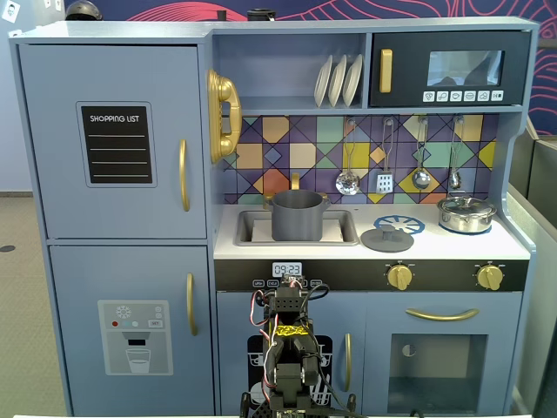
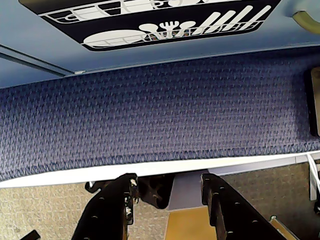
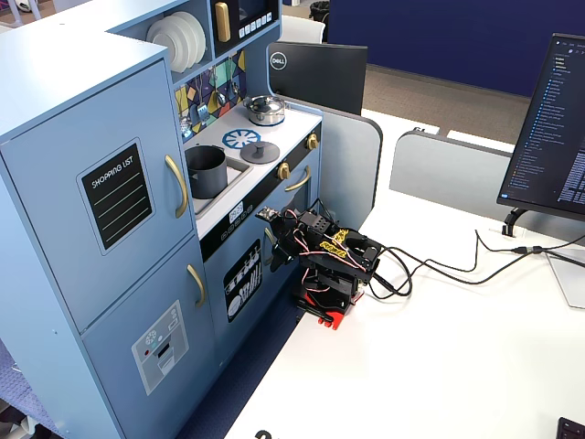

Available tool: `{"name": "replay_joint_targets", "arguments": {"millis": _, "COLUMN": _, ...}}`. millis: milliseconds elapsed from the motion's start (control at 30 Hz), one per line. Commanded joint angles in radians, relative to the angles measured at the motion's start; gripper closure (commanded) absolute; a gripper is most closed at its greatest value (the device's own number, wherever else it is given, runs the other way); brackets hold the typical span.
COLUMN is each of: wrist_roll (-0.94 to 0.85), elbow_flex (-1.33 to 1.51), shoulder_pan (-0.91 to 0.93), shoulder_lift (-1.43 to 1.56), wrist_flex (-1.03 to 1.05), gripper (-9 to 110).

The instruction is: Pick up the lid from the counter and put it on the gray recipient

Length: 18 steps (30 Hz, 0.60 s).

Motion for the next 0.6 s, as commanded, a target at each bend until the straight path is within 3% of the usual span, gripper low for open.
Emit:
{"name": "replay_joint_targets", "arguments": {"millis": 0, "wrist_roll": 0.025, "elbow_flex": 0.000, "shoulder_pan": 0.081, "shoulder_lift": -0.005, "wrist_flex": 0.178, "gripper": 101}}
{"name": "replay_joint_targets", "arguments": {"millis": 567, "wrist_roll": -0.003, "elbow_flex": -0.021, "shoulder_pan": 0.101, "shoulder_lift": -0.006, "wrist_flex": 0.101, "gripper": 102}}
